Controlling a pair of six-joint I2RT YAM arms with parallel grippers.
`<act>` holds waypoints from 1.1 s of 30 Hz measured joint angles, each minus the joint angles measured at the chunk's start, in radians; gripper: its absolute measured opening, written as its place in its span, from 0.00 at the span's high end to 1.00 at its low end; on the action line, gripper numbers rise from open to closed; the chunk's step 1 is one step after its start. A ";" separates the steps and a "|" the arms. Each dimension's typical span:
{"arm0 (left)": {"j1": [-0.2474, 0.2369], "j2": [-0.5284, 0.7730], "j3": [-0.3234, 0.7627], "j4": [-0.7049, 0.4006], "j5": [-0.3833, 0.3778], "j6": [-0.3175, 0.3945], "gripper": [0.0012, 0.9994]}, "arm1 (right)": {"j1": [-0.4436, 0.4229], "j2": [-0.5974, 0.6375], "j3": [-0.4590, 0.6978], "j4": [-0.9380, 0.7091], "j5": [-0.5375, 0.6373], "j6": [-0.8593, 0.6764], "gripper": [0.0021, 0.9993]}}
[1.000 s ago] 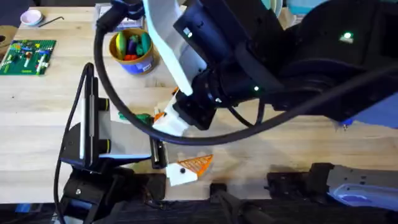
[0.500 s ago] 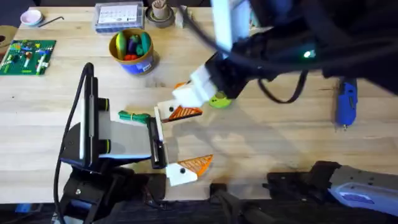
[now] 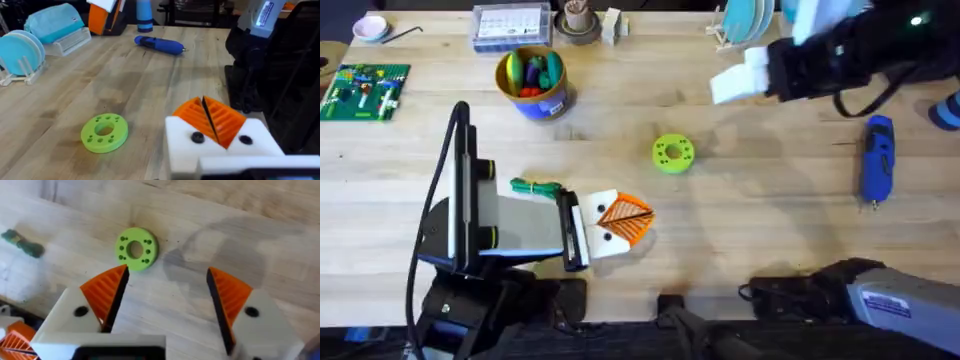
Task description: Pick up the gripper from the table and insert it into the empty holder that is missing its gripper. Then pick up a screw, insert it into the mounting hole, and use the screwdriver to tighten it. Finally, clean up the table by picking up the vegetable and placing it into the bucket.
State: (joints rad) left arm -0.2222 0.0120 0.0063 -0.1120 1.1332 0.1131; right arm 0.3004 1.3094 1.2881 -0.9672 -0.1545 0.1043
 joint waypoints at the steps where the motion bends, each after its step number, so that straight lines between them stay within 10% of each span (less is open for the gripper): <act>1: 0.000 0.000 0.000 0.000 0.000 0.000 0.99 | -0.037 0.000 0.000 -0.004 0.000 0.000 0.01; 19: 0.000 0.000 0.000 0.019 -0.081 -0.011 0.99 | -0.706 0.163 0.000 -0.063 0.135 -0.008 0.00; 33: 0.000 0.000 0.000 0.019 -0.083 -0.026 0.99 | -0.792 0.357 0.000 0.091 0.211 -0.206 0.00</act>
State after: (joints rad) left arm -0.2222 0.0120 0.0061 -0.0925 1.0498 0.0876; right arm -0.4913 1.6666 1.2881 -0.8766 0.0569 -0.1015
